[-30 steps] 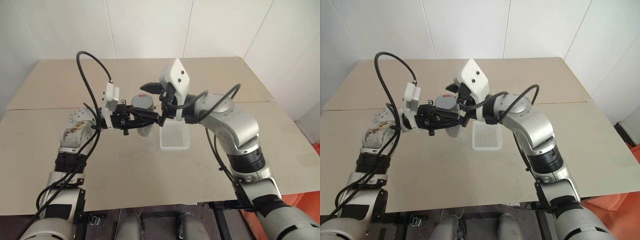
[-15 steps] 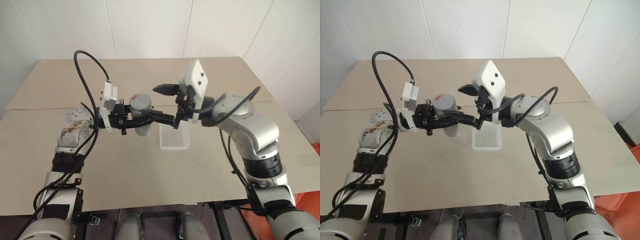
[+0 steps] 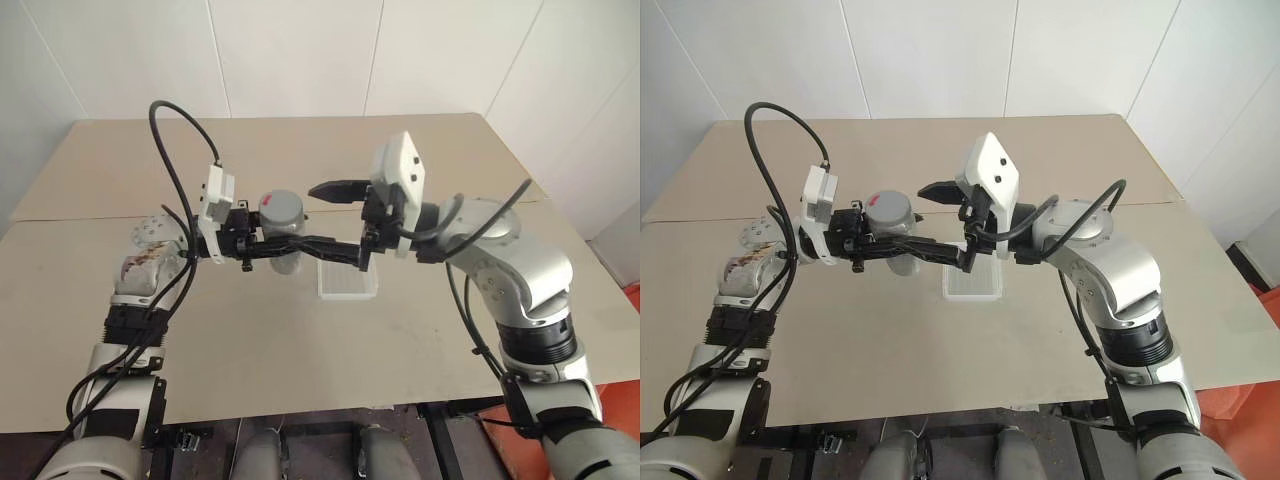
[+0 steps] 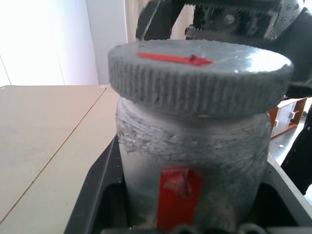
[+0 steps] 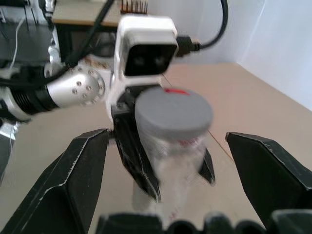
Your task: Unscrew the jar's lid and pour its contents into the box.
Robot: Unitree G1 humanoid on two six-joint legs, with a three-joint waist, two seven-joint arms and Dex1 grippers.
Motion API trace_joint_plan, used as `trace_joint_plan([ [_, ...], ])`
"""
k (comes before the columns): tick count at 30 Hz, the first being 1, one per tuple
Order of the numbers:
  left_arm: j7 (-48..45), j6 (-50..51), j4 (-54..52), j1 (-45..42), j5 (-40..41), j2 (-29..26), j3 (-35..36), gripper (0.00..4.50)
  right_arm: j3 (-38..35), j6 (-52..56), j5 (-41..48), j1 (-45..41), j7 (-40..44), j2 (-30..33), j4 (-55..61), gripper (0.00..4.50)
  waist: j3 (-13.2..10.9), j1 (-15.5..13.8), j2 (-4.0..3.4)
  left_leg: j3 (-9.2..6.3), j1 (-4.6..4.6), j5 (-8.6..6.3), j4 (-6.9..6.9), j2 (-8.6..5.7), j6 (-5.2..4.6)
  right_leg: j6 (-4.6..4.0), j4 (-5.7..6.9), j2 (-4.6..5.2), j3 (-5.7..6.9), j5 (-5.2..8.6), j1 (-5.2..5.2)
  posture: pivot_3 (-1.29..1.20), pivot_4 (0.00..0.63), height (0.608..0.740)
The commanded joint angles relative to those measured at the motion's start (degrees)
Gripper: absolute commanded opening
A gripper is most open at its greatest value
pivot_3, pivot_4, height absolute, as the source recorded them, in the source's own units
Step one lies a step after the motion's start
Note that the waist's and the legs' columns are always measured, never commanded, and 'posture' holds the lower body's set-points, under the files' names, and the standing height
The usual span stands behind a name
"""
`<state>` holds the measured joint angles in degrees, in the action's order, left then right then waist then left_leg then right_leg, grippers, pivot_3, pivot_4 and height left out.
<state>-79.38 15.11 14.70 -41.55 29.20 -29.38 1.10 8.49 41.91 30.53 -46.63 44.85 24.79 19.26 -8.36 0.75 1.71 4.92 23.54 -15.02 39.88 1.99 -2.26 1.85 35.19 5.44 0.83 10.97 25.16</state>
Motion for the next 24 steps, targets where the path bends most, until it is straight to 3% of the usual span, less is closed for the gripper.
trace_joint_plan([
  [1, -0.01, -0.53, -1.58, -0.28, 0.35, -0.05, 0.33, 1.94, -0.18, 0.26, -0.61, -3.28, -2.01, -1.6, -0.53, 4.46, 0.0, -0.01, 0.0, 0.0, -0.01, 0.0, 0.0, 0.0, 0.0, 0.0, 0.01, 0.0, 0.0, 0.0, 0.0, 0.0, 0.15, 0.74],
  [23, 0.4, -1.52, -2.03, 0.42, -0.03, -0.08, 0.45, 1.94, 2.86, 0.28, -2.69, -6.68, -0.98, -5.49, -5.66, 4.46, 0.0, -0.02, 0.0, 0.01, 0.0, 0.0, 0.0, 0.0, 0.0, 0.0, 0.0, 0.0, 0.01, 0.0, 0.0, 0.0, 0.15, 0.74],
  [24, 0.37, -1.59, -1.97, 0.41, -0.07, -0.09, 0.43, 1.94, 2.87, 0.2, -2.71, -6.7, -0.73, -5.47, -5.73, 4.09, 0.0, -0.04, 0.0, 0.01, 0.01, 0.0, 0.0, 0.0, 0.0, 0.0, 0.0, 0.0, 0.01, 0.0, -0.01, 0.0, 0.15, 0.74],
])
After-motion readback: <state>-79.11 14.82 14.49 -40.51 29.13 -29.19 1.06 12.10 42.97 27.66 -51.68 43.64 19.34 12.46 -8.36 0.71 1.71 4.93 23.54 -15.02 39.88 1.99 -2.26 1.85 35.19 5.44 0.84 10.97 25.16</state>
